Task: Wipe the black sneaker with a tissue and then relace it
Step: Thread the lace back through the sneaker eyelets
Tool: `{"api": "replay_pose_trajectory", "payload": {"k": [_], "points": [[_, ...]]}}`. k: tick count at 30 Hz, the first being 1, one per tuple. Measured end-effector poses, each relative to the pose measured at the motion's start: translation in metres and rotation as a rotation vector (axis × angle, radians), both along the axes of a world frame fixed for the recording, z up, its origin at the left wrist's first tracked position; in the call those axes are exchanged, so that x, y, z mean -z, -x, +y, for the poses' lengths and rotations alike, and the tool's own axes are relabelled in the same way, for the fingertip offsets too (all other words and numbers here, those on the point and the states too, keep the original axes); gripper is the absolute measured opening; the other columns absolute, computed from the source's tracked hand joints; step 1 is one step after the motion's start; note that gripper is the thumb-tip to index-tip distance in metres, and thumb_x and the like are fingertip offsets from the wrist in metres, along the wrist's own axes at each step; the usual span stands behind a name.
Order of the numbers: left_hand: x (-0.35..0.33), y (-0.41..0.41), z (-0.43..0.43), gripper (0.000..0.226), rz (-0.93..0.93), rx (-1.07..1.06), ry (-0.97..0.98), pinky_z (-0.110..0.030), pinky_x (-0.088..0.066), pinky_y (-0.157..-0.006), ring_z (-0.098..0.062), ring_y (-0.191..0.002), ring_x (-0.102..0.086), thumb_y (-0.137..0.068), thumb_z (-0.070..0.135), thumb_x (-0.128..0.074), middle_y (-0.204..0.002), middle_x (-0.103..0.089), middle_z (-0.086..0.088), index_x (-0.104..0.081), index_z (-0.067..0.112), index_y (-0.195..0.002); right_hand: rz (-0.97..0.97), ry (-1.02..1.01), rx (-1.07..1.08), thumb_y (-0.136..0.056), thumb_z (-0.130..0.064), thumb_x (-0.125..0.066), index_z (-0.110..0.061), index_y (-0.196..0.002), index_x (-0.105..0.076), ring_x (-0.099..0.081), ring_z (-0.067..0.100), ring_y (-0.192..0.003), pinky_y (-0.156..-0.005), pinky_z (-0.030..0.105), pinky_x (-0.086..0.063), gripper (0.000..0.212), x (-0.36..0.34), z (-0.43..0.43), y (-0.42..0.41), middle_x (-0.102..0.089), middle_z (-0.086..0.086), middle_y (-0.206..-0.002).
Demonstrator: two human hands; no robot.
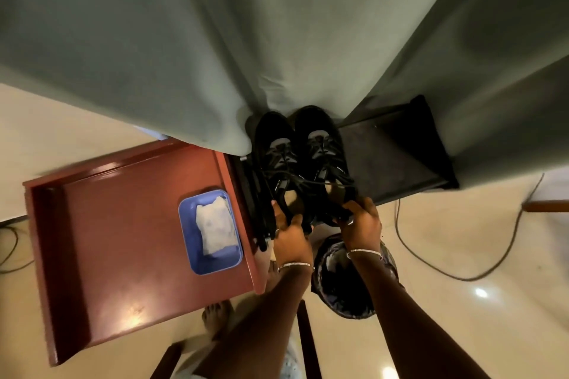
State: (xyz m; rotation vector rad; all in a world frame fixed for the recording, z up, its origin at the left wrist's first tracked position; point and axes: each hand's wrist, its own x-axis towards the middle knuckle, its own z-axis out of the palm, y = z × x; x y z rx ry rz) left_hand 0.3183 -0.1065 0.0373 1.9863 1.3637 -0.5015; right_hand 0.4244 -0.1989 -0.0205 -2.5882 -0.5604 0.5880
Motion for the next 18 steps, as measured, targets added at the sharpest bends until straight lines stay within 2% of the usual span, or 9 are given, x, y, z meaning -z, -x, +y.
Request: {"api": "replay_pose_trajectory", "payload": {"k": [5, 8, 13, 16, 18], "points": [[0.007, 0.005, -0.002, 0.052, 0.067, 0.047, 0.033, -0.036, -0.038, -0.107, -0.033, -0.139, -0.039, -0.102, 0.009, -0.041, -0.164, 0.012, -0.011, -0.037, 0.028, -0.149, 0.0, 0.01, 0.014, -0.074, -0.004, -0.081, -0.009, -0.099, -0.068, -0.06, 0.033, -0.096, -0.078, 0.041, -0.057, 0.028, 0.015, -0.005, 0.007, -0.058, 0.012, -0.112], [0.014, 0.009, -0.003, 0.059, 0.056, 0.041, 0.061, -0.036, -0.042, -0.104, -0.034, -0.134, -0.045, -0.099, -0.001, -0.038, -0.165, 0.012, -0.01, -0.038, 0.029, -0.15, -0.003, 0.015, 0.027, -0.077, -0.004, -0.078, -0.008, -0.1, -0.067, -0.06, 0.035, -0.096, -0.079, 0.039, -0.056, 0.026, 0.013, -0.004, 0.007, -0.058, 0.014, -0.112], [0.016, 0.015, -0.001, 0.055, 0.062, 0.066, 0.058, -0.037, -0.049, -0.097, -0.035, -0.124, -0.055, -0.099, 0.0, -0.04, -0.165, 0.006, -0.011, -0.042, 0.028, -0.146, 0.019, 0.095, 0.018, -0.086, -0.004, -0.068, -0.007, -0.115, -0.062, -0.058, 0.04, -0.107, -0.087, 0.043, -0.053, 0.03, -0.003, -0.001, 0.012, -0.056, 0.018, -0.122], [0.006, 0.023, 0.004, 0.057, 0.028, 0.106, 0.086, -0.041, -0.047, -0.101, -0.036, -0.132, -0.048, -0.098, 0.005, -0.048, -0.164, -0.009, -0.012, -0.037, 0.029, -0.149, 0.055, 0.112, 0.064, -0.09, -0.004, -0.062, -0.012, -0.13, -0.053, -0.055, 0.04, -0.117, -0.093, 0.047, -0.052, 0.042, -0.019, 0.003, 0.024, -0.05, 0.017, -0.135], [-0.006, 0.032, 0.008, 0.055, -0.06, 0.109, 0.122, -0.042, -0.043, -0.104, -0.035, -0.133, -0.046, -0.096, 0.013, -0.055, -0.156, -0.033, -0.01, -0.039, 0.028, -0.147, 0.077, 0.106, 0.113, -0.091, -0.001, -0.058, -0.016, -0.138, -0.045, -0.05, 0.038, -0.123, -0.097, 0.048, -0.05, 0.051, -0.035, 0.003, 0.037, -0.046, 0.016, -0.14]]}}
